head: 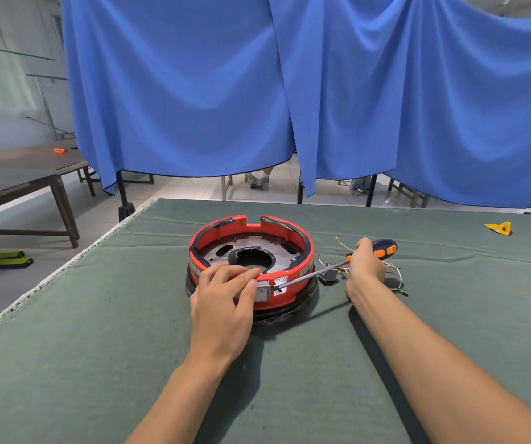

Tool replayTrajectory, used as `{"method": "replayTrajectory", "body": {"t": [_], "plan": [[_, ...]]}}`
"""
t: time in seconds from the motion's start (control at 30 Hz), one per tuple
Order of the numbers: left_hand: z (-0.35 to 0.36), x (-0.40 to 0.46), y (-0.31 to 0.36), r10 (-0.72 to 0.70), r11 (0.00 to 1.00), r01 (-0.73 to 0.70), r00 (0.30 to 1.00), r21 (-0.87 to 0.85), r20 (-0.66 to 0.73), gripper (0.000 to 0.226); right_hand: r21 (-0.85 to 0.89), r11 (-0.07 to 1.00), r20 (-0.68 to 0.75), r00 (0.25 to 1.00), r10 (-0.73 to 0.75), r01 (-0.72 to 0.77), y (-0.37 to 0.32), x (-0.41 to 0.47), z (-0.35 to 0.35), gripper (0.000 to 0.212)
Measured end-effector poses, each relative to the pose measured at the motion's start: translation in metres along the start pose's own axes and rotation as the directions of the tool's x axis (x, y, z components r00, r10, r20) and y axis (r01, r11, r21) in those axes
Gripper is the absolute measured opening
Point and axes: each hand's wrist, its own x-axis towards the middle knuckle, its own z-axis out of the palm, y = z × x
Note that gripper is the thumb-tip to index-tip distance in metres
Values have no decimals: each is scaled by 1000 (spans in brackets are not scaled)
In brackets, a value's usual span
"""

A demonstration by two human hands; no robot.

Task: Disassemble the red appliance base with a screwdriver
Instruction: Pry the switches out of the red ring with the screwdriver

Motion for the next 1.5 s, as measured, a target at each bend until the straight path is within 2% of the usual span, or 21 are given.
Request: {"method": "replayTrajectory", "body": {"t": [0.13, 0.33, 0.5, 0.93, 1.17, 1.27, 1.5], "plan": [[-1, 0, -1, -1, 1000, 1, 1000, 17, 20, 23, 20, 1000, 9, 1000, 23, -23, 0, -2, -5, 24], [0, -1, -1, -5, 1000, 5, 1000, 23, 21, 24, 125, 991, -105, 994, -37, 50, 3, -9, -22, 30], [-1, -1, 0, -5, 1000, 5, 1000, 27, 18, 24, 140, 987, -153, 987, -54, 75, 7, -13, -30, 30], [-3, 2, 0, -16, 1000, 16, 1000, -17, 23, 22, 8, 1000, -68, 998, -12, 13, 4, 0, 1, 28], [-2, 2, -1, -10, 998, 11, 1000, -60, 22, 21, -98, 993, 49, 997, -56, 61, 9, -7, 30, 27], [-2, 0, -1, -4, 1000, 4, 1000, -26, 18, 22, -67, 996, 18, 998, -57, 58, 7, -2, 23, 27], [-1, 0, -2, -3, 1000, 2, 999, 20, 44, 25, 78, 993, -180, 981, -75, 90, -5, -2, -23, 28]]}}
